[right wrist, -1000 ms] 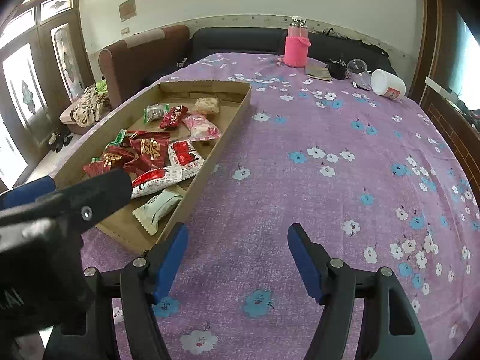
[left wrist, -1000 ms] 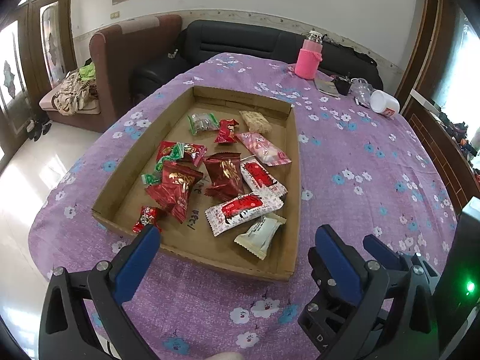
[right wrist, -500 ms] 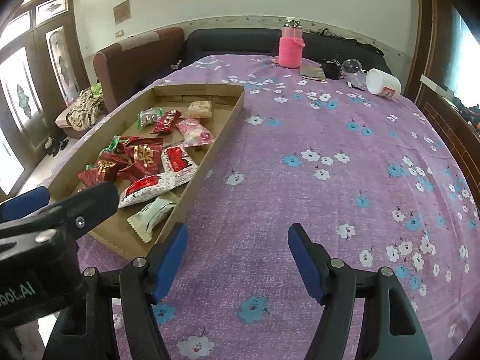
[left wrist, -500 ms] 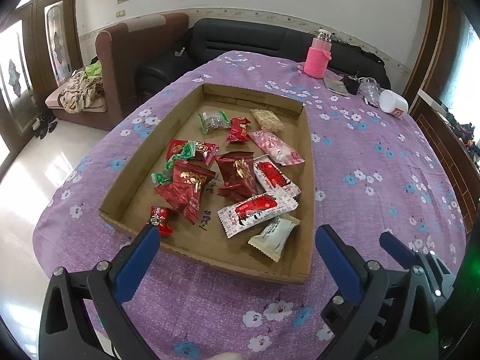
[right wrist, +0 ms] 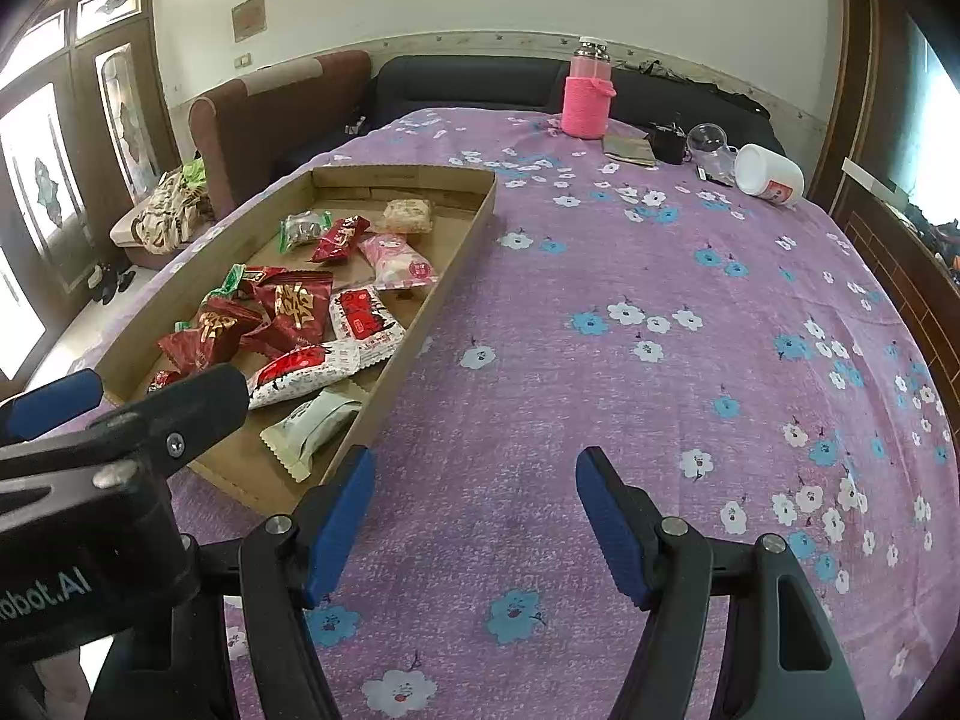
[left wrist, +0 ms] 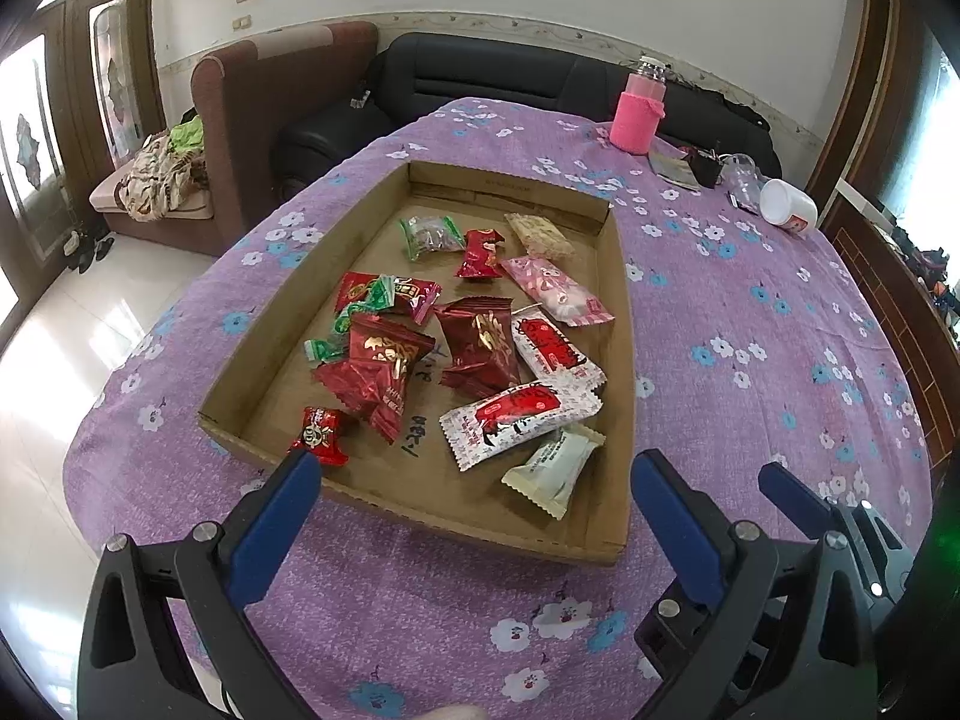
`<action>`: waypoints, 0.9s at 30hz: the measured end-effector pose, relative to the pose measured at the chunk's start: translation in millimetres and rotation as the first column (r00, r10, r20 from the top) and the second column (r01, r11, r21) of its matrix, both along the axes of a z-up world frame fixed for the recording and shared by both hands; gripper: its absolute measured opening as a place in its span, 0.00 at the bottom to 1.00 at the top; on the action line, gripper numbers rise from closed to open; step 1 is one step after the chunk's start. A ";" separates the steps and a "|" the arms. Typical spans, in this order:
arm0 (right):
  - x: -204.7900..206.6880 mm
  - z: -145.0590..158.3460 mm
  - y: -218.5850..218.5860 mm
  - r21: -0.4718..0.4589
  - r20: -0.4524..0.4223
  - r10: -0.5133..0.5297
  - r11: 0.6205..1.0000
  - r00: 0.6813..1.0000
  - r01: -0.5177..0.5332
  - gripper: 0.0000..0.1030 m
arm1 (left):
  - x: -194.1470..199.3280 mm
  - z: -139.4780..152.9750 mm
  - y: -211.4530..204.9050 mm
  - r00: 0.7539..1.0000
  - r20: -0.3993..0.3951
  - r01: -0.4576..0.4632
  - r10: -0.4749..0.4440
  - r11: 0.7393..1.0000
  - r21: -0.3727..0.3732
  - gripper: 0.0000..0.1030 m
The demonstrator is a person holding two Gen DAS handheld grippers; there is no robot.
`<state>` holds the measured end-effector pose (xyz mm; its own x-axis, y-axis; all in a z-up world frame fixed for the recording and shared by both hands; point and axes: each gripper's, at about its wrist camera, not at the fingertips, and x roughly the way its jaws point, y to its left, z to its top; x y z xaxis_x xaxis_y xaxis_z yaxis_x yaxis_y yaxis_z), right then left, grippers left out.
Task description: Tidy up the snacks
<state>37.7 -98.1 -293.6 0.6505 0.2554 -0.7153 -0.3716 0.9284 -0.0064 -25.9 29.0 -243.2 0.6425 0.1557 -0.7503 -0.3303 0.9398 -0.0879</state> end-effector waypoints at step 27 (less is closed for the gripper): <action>-5.3 6.4 2.8 -0.026 0.036 -0.019 0.999 0.999 0.020 0.71 | -4.5 4.7 3.9 1.000 0.009 -0.011 0.011 1.000 -0.003 1.00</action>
